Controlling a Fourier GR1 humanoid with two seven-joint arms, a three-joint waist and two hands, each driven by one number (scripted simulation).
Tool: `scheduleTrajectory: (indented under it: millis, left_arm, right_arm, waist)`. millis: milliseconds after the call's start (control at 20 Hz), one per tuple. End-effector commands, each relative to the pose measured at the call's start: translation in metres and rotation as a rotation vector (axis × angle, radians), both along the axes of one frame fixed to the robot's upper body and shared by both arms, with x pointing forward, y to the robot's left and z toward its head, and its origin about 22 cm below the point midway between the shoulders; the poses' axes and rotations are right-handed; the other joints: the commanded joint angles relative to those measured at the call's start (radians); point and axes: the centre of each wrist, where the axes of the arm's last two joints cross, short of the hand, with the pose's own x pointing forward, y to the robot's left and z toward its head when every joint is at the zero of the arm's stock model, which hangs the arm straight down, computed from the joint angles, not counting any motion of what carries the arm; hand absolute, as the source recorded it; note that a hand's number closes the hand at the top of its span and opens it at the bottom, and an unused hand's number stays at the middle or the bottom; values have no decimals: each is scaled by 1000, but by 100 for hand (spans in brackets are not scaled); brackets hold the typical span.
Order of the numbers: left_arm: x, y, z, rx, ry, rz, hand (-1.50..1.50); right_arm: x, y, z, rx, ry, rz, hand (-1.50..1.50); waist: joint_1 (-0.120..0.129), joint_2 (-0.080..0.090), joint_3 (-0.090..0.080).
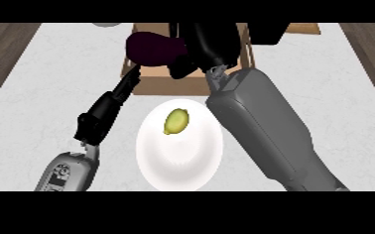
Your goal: Pick the eggplant from the plate and place it in the cardboard box
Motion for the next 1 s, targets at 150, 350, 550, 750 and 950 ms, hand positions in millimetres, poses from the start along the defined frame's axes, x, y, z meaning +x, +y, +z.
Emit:
scheduleTrajectory:
  millis: [150, 350, 550, 750, 950]
  left_arm:
    - [-4, 5, 9, 14, -10, -7, 0]
    - [8, -10, -3, -4, -1, -23, 0]
    - [-8, -7, -2, 8, -6, -28, 0]
    - [0, -8, 10, 3, -11, -25, 0]
    - [-3, -7, 8, 6, -5, -18, 0]
  right_arm:
    - [45, -6, -62, -55, 51, -34, 150]
    - [54, -13, -75, 126, 210, -95, -150]
    - [68, -23, -108, 147, 290, -86, -150]
    - [70, -23, -103, 269, 271, -15, -150]
    - [72, -50, -106, 540, 127, -36, -150]
  waist:
    - [13, 3, 0]
    - [19, 7, 0]
    - [36, 9, 1]
    - [21, 4, 1]
    - [11, 4, 3]
